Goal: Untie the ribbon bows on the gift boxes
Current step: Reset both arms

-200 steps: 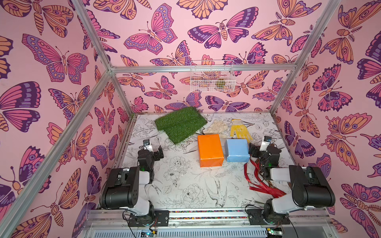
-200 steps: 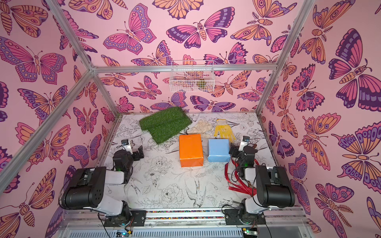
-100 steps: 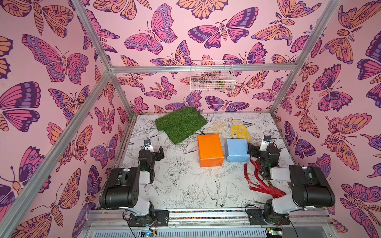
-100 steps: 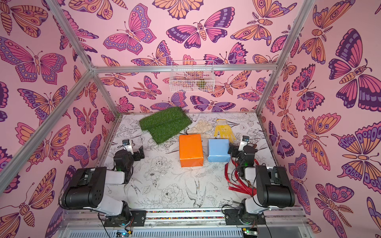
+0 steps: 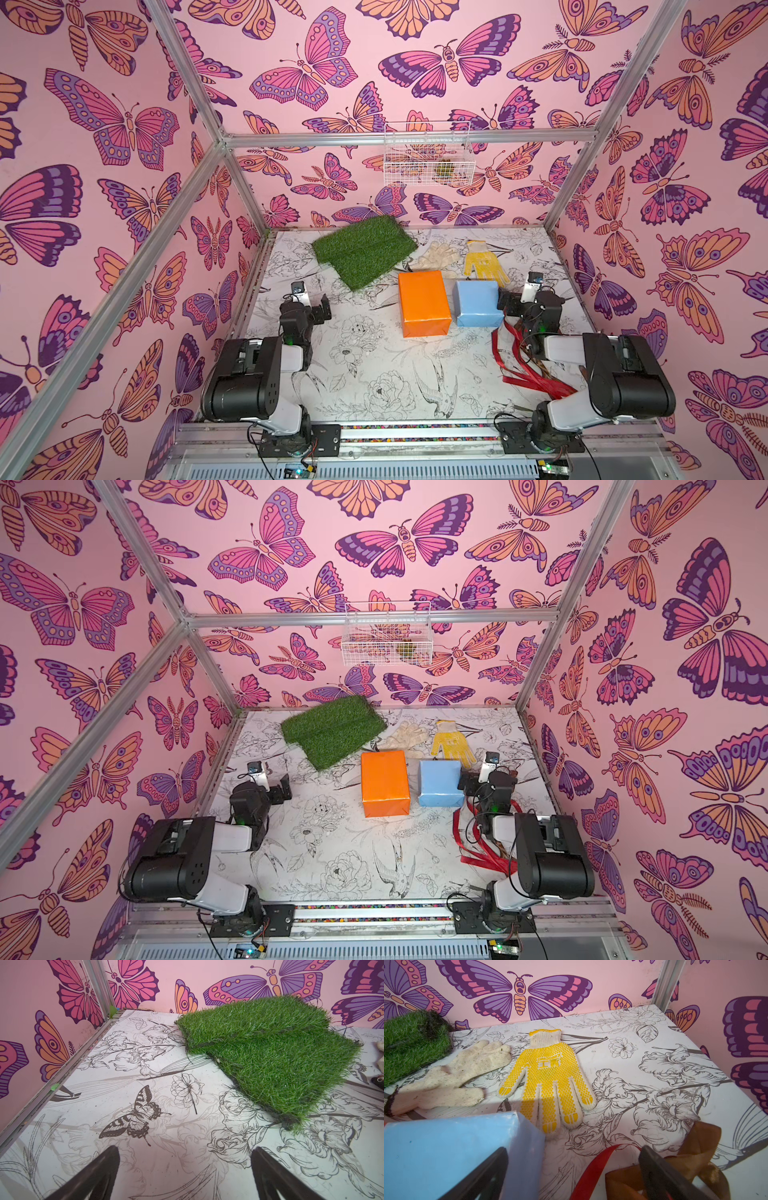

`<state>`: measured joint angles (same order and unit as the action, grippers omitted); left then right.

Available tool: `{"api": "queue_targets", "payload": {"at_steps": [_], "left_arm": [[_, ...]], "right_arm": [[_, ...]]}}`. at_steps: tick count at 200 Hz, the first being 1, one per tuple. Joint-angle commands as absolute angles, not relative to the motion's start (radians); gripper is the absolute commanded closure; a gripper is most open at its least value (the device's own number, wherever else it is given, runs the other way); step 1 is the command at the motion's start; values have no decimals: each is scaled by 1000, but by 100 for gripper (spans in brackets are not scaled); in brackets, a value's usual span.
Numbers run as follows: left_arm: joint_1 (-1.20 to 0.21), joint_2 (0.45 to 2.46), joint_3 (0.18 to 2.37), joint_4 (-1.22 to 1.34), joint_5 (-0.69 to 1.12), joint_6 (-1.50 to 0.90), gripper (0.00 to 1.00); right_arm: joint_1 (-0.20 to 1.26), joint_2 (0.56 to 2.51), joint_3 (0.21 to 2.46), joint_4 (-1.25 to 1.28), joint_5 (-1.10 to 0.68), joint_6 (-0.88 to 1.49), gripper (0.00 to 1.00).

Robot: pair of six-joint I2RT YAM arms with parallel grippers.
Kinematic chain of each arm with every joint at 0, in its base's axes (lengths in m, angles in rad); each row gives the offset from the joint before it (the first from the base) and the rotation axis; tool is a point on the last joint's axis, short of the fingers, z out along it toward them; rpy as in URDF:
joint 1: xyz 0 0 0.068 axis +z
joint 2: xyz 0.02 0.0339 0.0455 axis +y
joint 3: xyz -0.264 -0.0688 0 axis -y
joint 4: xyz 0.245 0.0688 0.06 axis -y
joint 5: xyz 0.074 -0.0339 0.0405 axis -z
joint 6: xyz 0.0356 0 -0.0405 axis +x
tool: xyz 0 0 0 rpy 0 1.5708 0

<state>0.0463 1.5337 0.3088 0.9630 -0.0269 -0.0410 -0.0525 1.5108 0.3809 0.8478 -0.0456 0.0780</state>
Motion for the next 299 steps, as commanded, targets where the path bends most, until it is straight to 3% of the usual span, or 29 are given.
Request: {"api": "queue_targets", "payload": {"at_steps": [1,124,147,170,187,210,235,299], "left_arm": [[43,1546,319,949,-43,-27,0],[43,1546,319,948,-43,-27,0],[13,1544,311,988,-188,-42,1],[9,1546,312,986,-199,-42,0],[8,1543,311,987,-192,-44,0],[12,1543,319,968,-1,34,0],[11,1547,354,941,-113,-17,0],[12,1548,351,945,-117,-17,0]], "right_arm": [[-46,1509,399,824,-55,63,1],[-46,1509,399,824,-55,63,1],[-46,1509,399,825,-55,62,1],[-46,1509,399,825,-55,62,1],[-46,1509,399,825,-55,61,1],[-39,1509,402,818,-46,57,1],[-38,1509,402,818,-45,57,1],[-38,1515,414,801,-44,56,1]]}}
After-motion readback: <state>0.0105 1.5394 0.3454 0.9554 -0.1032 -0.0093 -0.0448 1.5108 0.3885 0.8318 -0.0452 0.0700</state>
